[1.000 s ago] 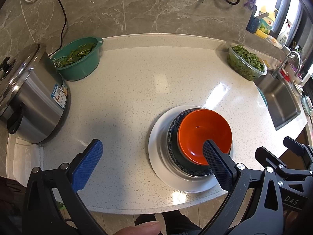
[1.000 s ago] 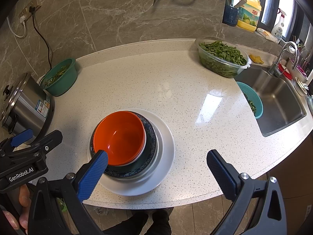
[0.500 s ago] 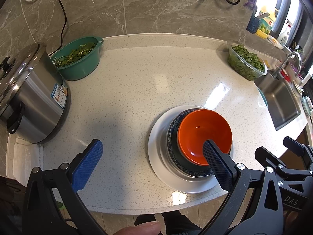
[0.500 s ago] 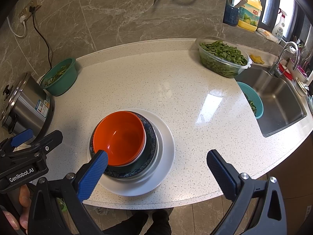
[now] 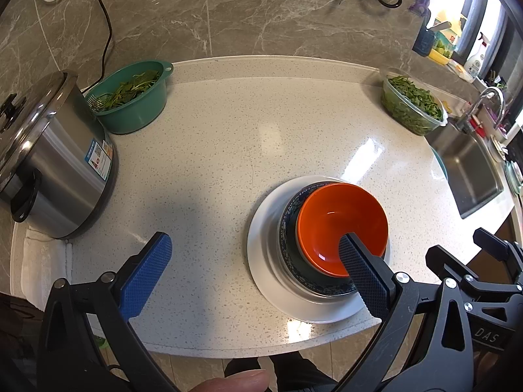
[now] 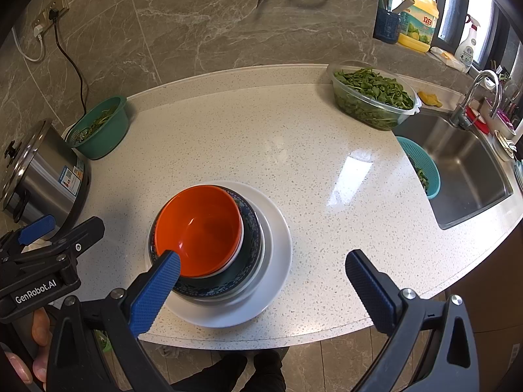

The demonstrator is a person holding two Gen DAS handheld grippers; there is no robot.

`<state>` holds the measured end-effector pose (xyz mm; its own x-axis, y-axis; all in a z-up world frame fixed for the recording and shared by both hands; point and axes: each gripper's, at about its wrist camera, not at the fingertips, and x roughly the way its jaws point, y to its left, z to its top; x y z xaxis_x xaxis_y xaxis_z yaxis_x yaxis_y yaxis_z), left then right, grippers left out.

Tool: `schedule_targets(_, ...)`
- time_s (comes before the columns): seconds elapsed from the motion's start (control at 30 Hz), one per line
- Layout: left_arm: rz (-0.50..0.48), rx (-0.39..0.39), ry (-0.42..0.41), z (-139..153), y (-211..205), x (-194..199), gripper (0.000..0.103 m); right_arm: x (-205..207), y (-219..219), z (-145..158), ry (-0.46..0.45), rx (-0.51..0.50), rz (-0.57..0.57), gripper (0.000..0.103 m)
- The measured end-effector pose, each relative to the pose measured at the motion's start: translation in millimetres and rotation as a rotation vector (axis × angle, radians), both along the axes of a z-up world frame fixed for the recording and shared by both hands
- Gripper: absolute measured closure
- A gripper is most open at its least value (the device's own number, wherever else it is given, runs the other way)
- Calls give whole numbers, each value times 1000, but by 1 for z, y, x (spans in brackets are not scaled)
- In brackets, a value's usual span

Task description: Organize plates and bowls

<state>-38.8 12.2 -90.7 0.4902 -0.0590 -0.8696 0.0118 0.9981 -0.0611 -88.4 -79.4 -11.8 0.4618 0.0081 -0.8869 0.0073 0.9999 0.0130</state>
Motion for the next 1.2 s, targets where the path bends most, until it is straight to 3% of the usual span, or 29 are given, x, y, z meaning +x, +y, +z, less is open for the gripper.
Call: schedule_targets(1.2,31,-25,-24,2,2,-2,0,6,1,-5,9,4,17,0)
